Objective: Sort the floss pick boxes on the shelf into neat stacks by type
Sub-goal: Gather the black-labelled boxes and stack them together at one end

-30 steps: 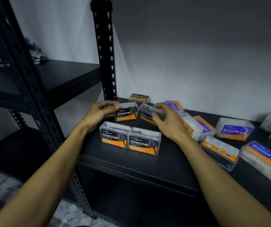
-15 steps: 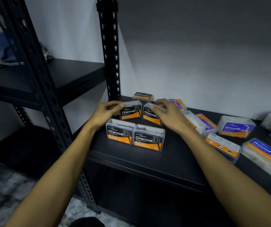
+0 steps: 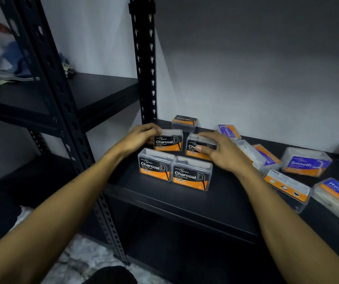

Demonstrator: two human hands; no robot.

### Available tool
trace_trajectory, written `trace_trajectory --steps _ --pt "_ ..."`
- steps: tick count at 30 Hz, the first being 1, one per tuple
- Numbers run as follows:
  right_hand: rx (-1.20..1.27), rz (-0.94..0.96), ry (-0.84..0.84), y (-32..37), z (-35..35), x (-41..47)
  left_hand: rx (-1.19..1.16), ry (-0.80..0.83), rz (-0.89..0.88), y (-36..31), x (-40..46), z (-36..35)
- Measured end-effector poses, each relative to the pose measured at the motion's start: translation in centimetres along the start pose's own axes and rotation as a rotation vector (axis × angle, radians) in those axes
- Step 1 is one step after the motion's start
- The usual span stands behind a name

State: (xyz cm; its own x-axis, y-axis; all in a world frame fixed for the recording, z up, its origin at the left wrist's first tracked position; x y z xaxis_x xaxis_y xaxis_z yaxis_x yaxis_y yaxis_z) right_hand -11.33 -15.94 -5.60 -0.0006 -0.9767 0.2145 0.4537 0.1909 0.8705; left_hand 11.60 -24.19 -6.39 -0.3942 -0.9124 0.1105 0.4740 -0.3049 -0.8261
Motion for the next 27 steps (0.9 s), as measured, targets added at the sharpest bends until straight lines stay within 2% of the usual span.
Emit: trace_trajectory --steps 2,5,9,15,18,27 --pt "-0.036 0.016 0.000 0.4 -0.2 -0.6 0.097 0.072 0.029 -0.7 0.8 -0.1" --pt "0.043 -0.002 -0.017 0.1 -0.1 -0.9 0.175 0.172 0.052 -2.2 1.7 -0.8" --pt "0.157 0.002 -0.010 0.4 -0.2 -1.0 0.339 0.248 -0.044 -4.1 1.7 -1.8" --pt "0.269 -0.031 0.003 0.4 -0.2 -1.6 0.319 0.239 -0.121 -3.9 0.8 -2.0" --pt "0.277 -0.031 0.017 0.3 -0.2 -2.3 0.246 0.277 -0.100 -3.4 -0.1 -2.0" --pt "0.318 -0.029 -0.035 0.9 0.0 -4.1 0.242 0.324 -0.058 -3.6 -1.8 -1.6"
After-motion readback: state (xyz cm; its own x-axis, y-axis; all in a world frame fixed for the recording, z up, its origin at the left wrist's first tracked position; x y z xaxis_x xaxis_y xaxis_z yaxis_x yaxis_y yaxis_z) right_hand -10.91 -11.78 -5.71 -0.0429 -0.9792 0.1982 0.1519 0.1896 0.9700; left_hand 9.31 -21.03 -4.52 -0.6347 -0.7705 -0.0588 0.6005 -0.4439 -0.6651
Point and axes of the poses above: each hand's wrist, its own x-axis towards the middle knuckle, its own z-axis out of the back of the hand, y = z × x, the point moved 9 cm from there along x, towards the middle knuckle, and after that the axes turned 15 degrees about x, right-handed, at the moved point
